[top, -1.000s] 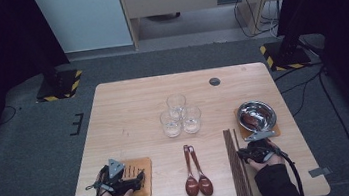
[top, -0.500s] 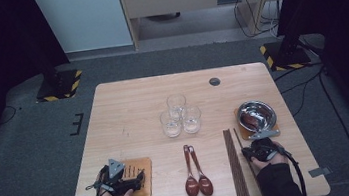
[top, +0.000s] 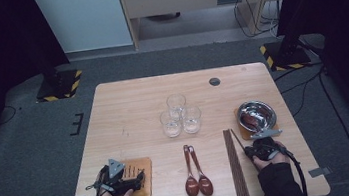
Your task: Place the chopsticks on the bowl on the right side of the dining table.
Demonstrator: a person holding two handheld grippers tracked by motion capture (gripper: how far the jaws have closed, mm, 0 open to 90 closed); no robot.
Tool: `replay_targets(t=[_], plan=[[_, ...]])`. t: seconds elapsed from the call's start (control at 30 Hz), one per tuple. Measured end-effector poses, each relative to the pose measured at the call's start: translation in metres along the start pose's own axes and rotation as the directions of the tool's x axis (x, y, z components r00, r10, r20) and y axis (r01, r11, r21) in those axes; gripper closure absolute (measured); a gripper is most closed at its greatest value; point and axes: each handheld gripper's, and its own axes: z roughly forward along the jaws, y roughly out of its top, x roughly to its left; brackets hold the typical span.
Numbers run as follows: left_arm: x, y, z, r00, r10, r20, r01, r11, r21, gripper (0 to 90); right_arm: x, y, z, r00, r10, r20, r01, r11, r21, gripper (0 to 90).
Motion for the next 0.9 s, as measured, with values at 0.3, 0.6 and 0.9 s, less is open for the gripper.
replay_targets(t=[0.3, 0.6, 0.9], plan=[[0.000, 0.000, 0.000, 1.0000, 0.000, 0.000, 0.000, 1.0000, 0.000, 4.2, 0.004, 0.002, 0.004, 0.9996, -0.006, 0.026, 0.006, 1.000, -0.016, 85.4], [0.000, 0.000, 0.000, 1.0000, 0.000, 0.000, 0.000, 1.0000, 0.000, 4.2, 0.001, -0.004, -0.005, 0.9993, 0.024, 0.027, -0.023, 0.999, -0.046, 78.7], [0.000, 0.000, 0.000, 1.0000, 0.000, 0.000, 0.000, 1.0000, 0.000, 4.2, 0.001, -0.019, -0.019, 0.9993, 0.035, 0.015, -0.034, 0.997, -0.074, 78.0]])
